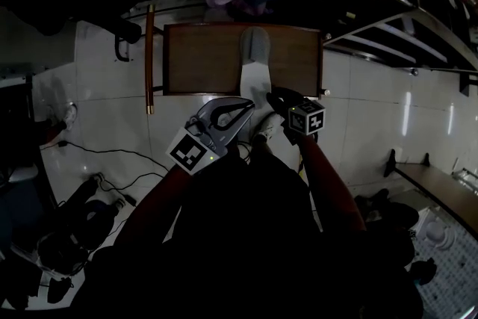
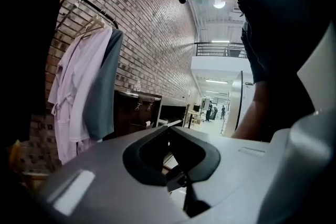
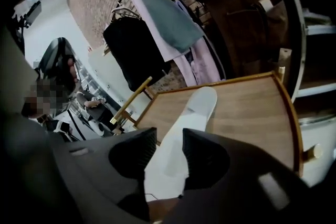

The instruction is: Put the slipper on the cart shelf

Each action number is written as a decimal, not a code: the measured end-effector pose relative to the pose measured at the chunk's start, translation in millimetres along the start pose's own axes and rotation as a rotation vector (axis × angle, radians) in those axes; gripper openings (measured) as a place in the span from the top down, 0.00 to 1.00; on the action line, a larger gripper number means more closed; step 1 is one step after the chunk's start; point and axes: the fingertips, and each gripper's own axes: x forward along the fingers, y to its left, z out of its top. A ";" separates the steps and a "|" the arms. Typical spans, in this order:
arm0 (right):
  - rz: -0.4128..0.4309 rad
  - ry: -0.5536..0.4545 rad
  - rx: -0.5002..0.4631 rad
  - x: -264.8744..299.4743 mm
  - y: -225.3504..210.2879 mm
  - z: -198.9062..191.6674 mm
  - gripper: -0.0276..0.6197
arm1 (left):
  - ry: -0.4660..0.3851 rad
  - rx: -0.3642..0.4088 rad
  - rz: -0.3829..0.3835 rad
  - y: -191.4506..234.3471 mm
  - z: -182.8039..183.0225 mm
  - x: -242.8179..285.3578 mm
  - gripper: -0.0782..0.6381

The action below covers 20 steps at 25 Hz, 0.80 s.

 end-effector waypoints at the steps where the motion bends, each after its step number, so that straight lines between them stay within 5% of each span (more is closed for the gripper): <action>1: -0.003 0.008 0.023 5.1 -7.5 -1.8 0.72 | 0.002 -0.005 -0.001 1.8 -2.0 1.6 0.87; 9: 0.043 0.064 0.252 43.3 -46.7 -13.1 0.67 | 0.006 -0.031 -0.004 20.8 -10.0 12.8 0.87; 20: 0.112 0.215 0.428 79.9 -58.2 -51.5 0.67 | 0.013 -0.071 0.005 39.1 -25.3 19.3 0.87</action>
